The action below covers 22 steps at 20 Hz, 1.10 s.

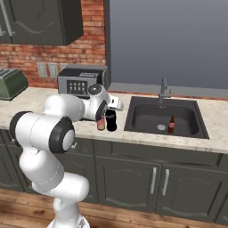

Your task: Place the large bottle from the dining counter next to the other large bottle outside the sink, and place the small bottle from the dining counter next to the other small bottle inside the sink.

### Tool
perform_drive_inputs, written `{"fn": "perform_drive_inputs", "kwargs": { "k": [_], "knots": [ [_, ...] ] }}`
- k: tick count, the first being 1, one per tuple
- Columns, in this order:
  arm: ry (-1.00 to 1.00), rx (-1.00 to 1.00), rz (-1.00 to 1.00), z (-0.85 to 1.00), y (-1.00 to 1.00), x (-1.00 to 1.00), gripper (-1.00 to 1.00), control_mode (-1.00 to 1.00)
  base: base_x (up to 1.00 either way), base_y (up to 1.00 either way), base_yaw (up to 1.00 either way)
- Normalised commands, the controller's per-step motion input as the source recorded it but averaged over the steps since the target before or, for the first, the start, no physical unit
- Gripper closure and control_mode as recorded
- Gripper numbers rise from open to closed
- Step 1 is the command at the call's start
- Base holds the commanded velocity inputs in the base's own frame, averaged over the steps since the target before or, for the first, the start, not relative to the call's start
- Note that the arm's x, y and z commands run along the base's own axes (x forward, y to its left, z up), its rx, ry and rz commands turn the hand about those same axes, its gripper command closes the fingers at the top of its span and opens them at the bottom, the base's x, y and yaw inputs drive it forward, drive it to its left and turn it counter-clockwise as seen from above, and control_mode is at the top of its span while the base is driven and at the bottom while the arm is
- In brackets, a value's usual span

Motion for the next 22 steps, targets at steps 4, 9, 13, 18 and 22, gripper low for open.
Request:
{"fn": "perform_drive_inputs", "kwargs": {
  "k": [4, 9, 13, 18, 22],
  "knots": [
    [0.00, 0.00, 0.00, -0.16, 0.00, 0.00, 1.00, -1.00, 0.00, 0.00, 0.00],
    [0.00, 0.00, 0.00, -0.28, 0.01, 0.00, 1.00, -1.00, 0.00, 0.00, 0.00],
    [0.00, 0.00, 0.00, -0.14, 0.00, 0.03, 1.00, -1.00, 0.00, 0.00, 0.00],
    [0.00, 0.00, 0.00, -0.05, 0.00, 0.06, 1.00, -1.00, 0.00, 0.00, 0.00],
    [0.00, 0.00, 0.00, -0.05, 0.00, 0.05, 1.00, -1.00, 0.00, 0.00, 0.00]
  ]
}}
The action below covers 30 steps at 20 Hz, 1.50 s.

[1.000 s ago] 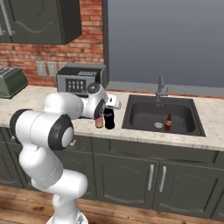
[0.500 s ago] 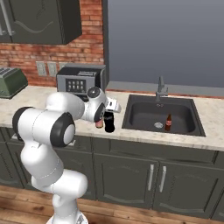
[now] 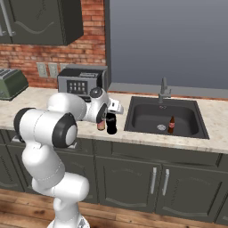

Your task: Place the large bottle from the dining counter next to the other large bottle outside the sink, and place the small bottle from the dining counter next to the other small bottle inside the sink.

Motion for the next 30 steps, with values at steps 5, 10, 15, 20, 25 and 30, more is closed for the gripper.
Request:
{"fn": "perform_drive_inputs", "kwargs": {
  "k": [5, 10, 15, 20, 25, 30],
  "knots": [
    [0.00, 0.00, 0.00, -0.20, 0.00, 0.00, 1.00, -1.00, 0.00, 0.00, 0.00],
    [0.00, 0.00, 0.00, -0.21, 0.00, 0.00, 1.00, -1.00, 0.00, 0.00, 0.00],
    [0.00, 0.00, 0.00, -0.28, 0.00, 0.00, 1.00, -1.00, 0.00, 0.00, 0.00],
    [0.00, 0.00, 0.00, -0.30, 0.01, 0.00, -1.00, -1.00, 0.00, 0.00, 0.00],
    [-0.02, 0.00, 0.00, -0.15, 0.00, -0.01, -1.00, -1.00, 0.00, 0.00, 0.00],
    [-0.06, 0.00, 0.03, -0.03, 0.00, -0.17, -1.00, -1.00, 0.00, 0.00, 0.00]
  ]
}}
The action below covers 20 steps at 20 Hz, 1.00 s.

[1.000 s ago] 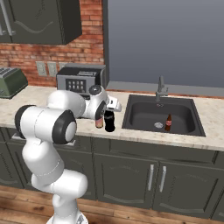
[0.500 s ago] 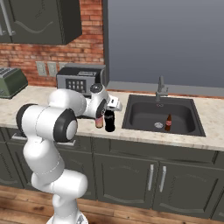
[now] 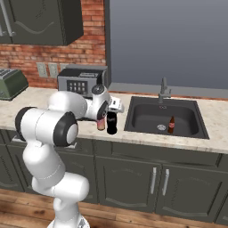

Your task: Place the large bottle from the dining counter next to the other large bottle outside the sink, and place the small bottle from the dining counter next to the other small bottle inside the sink.

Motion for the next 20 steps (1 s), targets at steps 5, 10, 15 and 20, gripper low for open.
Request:
{"fn": "perform_drive_inputs", "kwargs": {
  "k": [5, 10, 15, 20],
  "knots": [
    [-0.13, 0.00, 0.06, 0.00, 0.00, -0.39, -1.00, -1.00, 0.00, 0.00, 0.00],
    [-0.16, 0.00, 0.07, 0.01, 0.00, -0.49, -1.00, -1.00, 0.00, 0.00, 0.00],
    [-0.06, -0.01, 0.03, 0.28, 0.00, -0.27, -1.00, -1.00, 0.00, 0.00, 0.00],
    [0.00, -0.01, 0.02, 0.54, 0.00, -0.11, -1.00, -1.00, 0.00, 0.00, 0.00]
  ]
}}
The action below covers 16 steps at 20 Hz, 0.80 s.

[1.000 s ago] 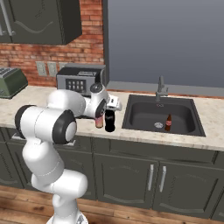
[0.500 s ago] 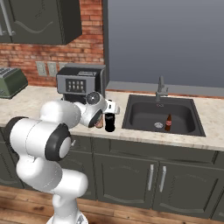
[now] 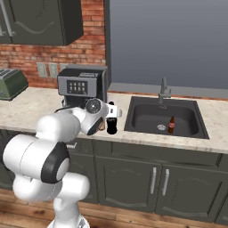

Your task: Place the large bottle from the dining counter next to the other large bottle outside the sink, and place the small bottle from the dining counter next to the other small bottle inside the sink.

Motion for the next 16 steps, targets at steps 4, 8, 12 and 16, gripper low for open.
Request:
{"fn": "perform_drive_inputs", "kwargs": {
  "k": [4, 8, 12, 16],
  "knots": [
    [0.00, -0.05, 0.00, 0.49, 0.02, -0.07, -1.00, -1.00, 0.00, 0.00, 0.00],
    [0.02, -0.13, 0.00, 0.39, 0.11, -0.10, -1.00, -1.00, 0.00, 0.00, 0.00],
    [0.09, -0.10, -0.03, 0.23, 0.08, 0.00, -1.00, -1.00, 0.00, 0.00, 0.00],
    [0.08, -0.01, 0.00, 0.06, 0.07, -0.14, -1.00, -1.00, 0.00, 0.00, 0.00]
  ]
}}
